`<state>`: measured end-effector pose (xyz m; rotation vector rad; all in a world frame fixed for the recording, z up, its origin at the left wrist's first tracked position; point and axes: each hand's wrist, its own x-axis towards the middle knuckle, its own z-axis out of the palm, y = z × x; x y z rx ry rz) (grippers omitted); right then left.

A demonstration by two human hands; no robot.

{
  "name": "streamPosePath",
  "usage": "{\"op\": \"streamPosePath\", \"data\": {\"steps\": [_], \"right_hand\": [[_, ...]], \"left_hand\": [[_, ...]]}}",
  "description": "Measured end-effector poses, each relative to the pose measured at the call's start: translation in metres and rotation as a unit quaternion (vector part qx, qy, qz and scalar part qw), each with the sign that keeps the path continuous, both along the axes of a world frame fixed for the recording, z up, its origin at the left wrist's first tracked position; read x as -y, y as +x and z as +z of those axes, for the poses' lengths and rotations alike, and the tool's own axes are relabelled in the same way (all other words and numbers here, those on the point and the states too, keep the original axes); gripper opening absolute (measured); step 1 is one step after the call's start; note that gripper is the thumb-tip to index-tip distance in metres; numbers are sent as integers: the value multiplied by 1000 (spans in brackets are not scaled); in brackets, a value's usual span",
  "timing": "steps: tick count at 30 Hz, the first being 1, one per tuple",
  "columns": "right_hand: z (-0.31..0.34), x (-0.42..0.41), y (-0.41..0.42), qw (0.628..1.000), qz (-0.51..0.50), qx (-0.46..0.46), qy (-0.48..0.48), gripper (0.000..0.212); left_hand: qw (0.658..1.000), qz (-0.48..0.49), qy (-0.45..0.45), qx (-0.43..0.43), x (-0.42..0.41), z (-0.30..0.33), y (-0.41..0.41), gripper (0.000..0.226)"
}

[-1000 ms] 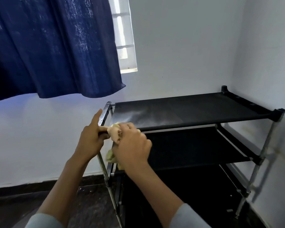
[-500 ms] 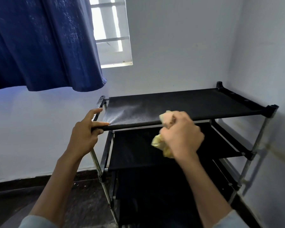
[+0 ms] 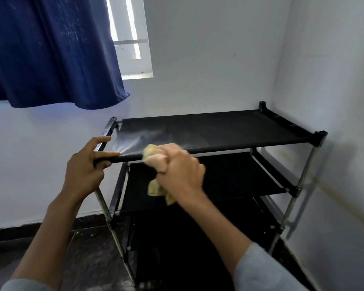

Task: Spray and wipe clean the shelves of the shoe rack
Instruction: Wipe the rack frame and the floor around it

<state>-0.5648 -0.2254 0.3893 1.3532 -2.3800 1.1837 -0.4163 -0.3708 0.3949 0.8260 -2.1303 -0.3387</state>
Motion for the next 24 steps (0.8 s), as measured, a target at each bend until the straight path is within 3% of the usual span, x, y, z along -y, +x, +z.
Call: {"op": "streamPosePath", "data": {"steps": [7, 10, 14, 20, 24], "right_hand": [[7, -100, -133, 974, -211, 76, 29, 45], [16, -106, -145, 968, -235, 63, 61, 31], [30, -66, -100, 976, -197, 35, 90, 15], [35, 29, 19, 992, -6, -48, 113, 26], [31, 42, 31, 988, 49, -88, 116, 36]], "left_hand": [[1000, 9, -13, -10, -1, -3, -2, 51], [1000, 14, -8, -10, 0, -3, -2, 53], [1000, 17, -10, -4, 2, -3, -2, 54], [1000, 26, -8, 10, 5, -2, -1, 56], [999, 34, -1, 19, 3, -1, -2, 56]]}}
